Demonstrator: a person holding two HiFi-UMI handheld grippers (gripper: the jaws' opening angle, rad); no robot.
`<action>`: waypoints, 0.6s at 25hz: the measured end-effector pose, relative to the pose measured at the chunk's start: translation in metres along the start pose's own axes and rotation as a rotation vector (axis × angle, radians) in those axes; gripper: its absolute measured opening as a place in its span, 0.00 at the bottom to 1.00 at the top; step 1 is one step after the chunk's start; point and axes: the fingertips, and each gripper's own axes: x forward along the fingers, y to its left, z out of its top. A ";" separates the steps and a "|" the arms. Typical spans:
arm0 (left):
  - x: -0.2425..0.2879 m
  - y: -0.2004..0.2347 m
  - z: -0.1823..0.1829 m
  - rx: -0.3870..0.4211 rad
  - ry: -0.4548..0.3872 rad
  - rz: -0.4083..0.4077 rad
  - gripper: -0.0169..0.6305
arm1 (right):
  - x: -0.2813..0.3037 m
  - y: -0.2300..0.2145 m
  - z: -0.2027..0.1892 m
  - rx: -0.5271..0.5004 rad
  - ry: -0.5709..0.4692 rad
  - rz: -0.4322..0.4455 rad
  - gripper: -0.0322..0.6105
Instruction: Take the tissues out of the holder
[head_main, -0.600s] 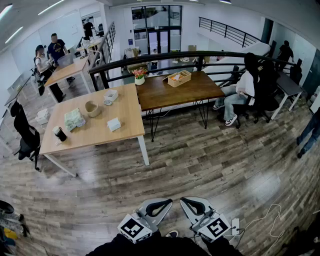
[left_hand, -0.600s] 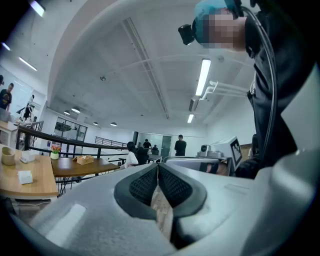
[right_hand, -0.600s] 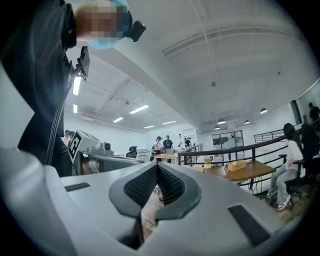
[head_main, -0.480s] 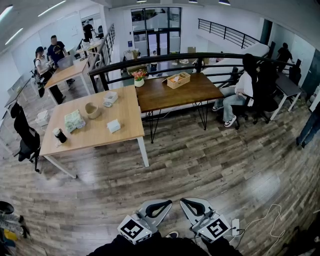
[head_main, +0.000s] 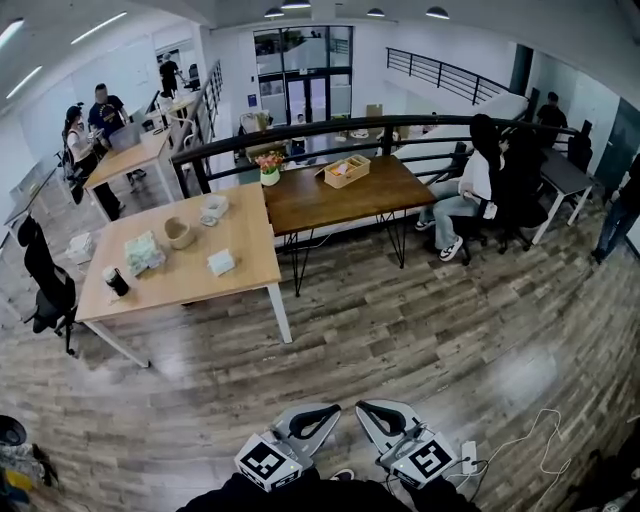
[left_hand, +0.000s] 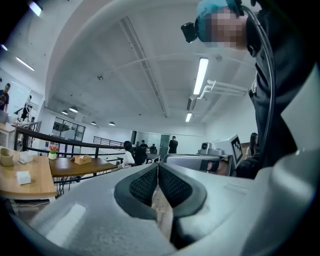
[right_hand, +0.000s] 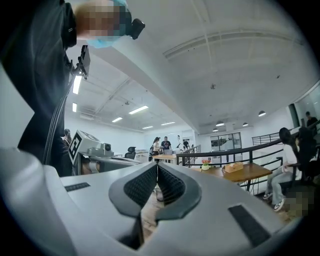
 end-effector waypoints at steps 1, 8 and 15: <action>0.000 0.001 -0.002 0.005 0.003 -0.002 0.04 | -0.001 0.000 0.000 -0.001 0.009 -0.001 0.06; 0.011 0.017 -0.001 0.002 -0.013 -0.054 0.04 | 0.015 -0.019 -0.012 0.039 0.035 -0.006 0.06; 0.039 0.074 -0.008 0.006 0.032 -0.109 0.04 | 0.066 -0.053 -0.020 0.003 0.050 0.002 0.06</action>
